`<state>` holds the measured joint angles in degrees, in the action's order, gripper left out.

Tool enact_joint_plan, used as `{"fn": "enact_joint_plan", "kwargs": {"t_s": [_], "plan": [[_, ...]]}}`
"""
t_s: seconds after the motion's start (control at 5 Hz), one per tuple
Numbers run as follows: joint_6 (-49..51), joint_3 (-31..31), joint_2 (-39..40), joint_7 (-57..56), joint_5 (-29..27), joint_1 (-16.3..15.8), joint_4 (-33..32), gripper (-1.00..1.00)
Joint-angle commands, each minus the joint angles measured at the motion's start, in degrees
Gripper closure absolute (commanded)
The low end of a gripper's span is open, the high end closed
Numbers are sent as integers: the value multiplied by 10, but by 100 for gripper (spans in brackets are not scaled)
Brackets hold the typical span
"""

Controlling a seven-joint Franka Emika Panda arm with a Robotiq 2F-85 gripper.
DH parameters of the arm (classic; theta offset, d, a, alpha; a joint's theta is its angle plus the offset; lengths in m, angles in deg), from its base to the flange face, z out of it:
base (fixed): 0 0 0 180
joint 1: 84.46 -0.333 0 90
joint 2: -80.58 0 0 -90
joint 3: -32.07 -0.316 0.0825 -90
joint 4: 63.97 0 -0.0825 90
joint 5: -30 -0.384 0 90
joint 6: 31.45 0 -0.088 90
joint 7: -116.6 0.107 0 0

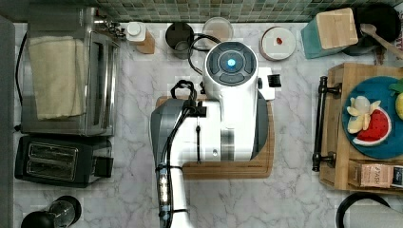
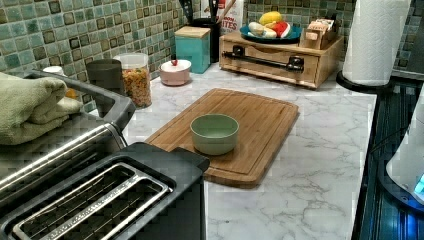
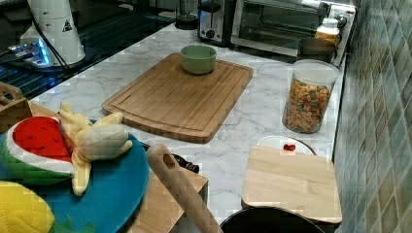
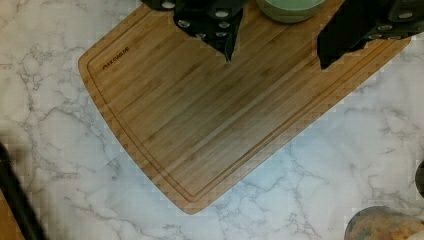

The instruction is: Open the drawer.

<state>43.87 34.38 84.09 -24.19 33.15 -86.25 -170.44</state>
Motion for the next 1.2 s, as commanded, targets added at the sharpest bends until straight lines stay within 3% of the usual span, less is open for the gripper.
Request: {"fn": "enact_joint_plan", "kwargs": {"t_s": [0.2,0.6,1.0,1.2], "plan": [[0,0,0,0,3,0,0,-100],[-27,21,-10,-98,43,21,-33,-100],[-138,62,-33,-276,74,74,-110,-100],[-172,70,-14,-334,84,105,-106,-100]]}}
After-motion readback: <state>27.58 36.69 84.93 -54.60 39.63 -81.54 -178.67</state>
